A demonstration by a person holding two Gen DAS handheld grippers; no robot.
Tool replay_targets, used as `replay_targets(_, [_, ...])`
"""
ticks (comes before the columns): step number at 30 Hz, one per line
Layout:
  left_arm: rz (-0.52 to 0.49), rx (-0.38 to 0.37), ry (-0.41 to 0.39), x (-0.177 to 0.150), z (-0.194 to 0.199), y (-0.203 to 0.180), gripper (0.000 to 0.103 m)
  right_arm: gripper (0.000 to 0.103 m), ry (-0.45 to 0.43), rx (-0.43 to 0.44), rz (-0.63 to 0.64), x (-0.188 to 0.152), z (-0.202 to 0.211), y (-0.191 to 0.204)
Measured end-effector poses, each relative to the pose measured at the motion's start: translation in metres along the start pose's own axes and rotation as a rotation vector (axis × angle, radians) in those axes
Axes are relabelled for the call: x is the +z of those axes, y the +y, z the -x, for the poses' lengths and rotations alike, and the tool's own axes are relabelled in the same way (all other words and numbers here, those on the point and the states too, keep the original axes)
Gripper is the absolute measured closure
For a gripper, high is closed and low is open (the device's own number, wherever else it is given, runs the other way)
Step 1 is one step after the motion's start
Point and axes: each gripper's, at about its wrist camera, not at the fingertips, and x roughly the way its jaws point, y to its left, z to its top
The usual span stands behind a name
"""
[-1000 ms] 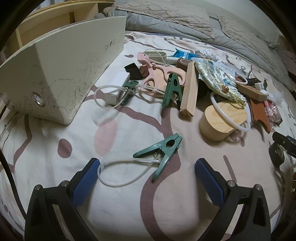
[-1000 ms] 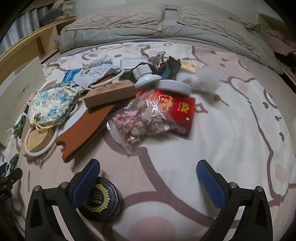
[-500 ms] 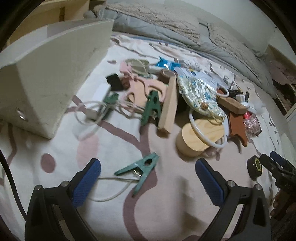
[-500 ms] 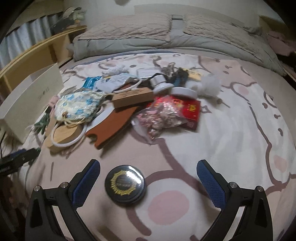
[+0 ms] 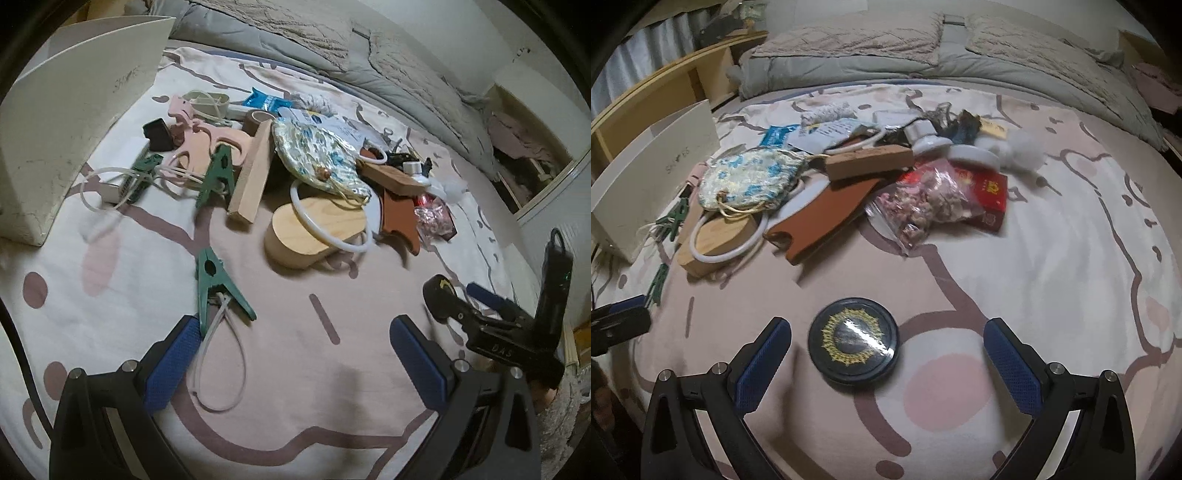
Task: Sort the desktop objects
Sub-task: 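Position the left tool over a green clothespin while the right tool approaches the black round tin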
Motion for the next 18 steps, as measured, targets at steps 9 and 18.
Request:
replay_targets(9, [-0.008,0.153,-0.070,0.004,-0.004,0.010,0.015,0.000,0.034,0.038,0.038,-0.004,-0.007,0.014])
replay_targets(18, [-0.058,0.192,-0.069,-0.001,-0.011,0.005,0.035,0.000,0.061,0.019,0.079,-0.009,-0.013,0.023])
